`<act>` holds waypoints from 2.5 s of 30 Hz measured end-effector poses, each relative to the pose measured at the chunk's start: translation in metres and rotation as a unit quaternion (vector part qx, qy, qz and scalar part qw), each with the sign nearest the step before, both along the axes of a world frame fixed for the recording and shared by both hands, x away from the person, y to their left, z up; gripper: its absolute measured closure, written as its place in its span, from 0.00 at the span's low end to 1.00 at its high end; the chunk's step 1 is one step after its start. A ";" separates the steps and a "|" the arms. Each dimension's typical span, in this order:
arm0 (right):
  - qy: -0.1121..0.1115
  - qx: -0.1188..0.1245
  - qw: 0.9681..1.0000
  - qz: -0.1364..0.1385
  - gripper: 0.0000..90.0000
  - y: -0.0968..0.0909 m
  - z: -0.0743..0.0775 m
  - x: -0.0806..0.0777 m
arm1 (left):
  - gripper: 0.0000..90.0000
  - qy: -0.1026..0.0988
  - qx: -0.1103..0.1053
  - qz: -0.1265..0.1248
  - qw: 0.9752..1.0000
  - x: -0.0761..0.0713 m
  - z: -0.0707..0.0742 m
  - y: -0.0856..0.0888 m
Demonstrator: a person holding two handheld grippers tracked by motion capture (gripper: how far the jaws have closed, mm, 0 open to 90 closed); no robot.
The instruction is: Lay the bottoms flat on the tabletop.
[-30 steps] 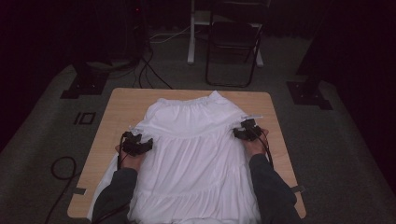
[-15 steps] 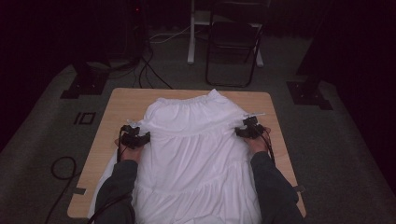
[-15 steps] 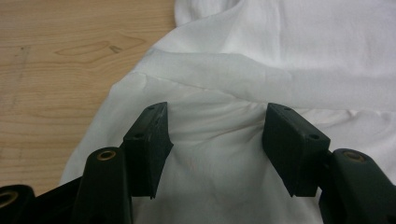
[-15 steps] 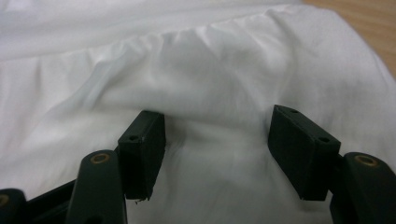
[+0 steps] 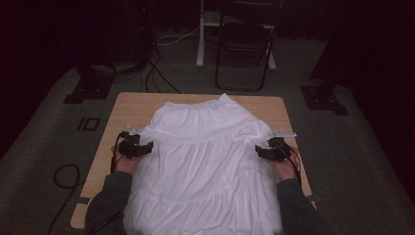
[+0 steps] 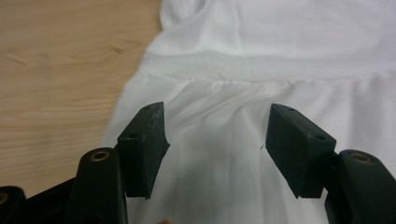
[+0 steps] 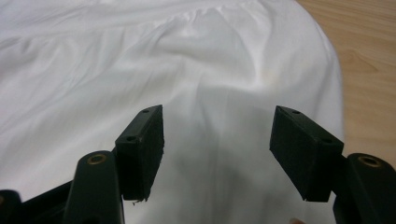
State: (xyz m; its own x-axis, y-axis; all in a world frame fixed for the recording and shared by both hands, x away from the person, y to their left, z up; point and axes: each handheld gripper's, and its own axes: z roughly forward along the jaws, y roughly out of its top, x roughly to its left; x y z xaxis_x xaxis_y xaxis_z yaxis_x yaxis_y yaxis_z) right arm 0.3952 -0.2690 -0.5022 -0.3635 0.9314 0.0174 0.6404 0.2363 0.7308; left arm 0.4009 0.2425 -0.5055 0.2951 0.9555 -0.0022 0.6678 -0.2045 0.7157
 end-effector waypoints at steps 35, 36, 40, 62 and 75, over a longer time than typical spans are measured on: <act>-0.019 0.012 0.998 -0.051 0.40 -0.071 -0.013 -0.153 | 0.51 0.051 -0.024 0.066 0.996 -0.189 -0.027 0.095; -0.019 0.012 0.998 -0.051 0.40 -0.071 -0.013 -0.153 | 0.51 0.051 -0.024 0.066 0.996 -0.189 -0.027 0.095; -0.020 0.012 0.998 -0.056 0.40 -0.073 -0.015 -0.156 | 0.52 0.043 -0.012 0.068 0.997 -0.195 -0.028 0.094; 0.021 -0.023 0.999 -0.039 0.47 -0.082 -0.026 -0.195 | 1.00 -0.011 0.057 0.163 0.985 -0.193 -0.013 0.151; 0.054 -0.017 0.998 -0.031 0.58 -0.082 -0.035 -0.201 | 0.68 -0.054 0.031 0.183 0.981 -0.178 -0.002 0.136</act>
State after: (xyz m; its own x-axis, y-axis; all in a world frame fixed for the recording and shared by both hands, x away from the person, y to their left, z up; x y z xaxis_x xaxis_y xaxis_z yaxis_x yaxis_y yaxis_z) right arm 0.1940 -0.3512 -0.5373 -0.3029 0.9528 0.0207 0.7293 0.2177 0.6487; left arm 0.2233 0.3784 -0.5077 -0.0728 0.9948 0.0713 0.6254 -0.0101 0.7802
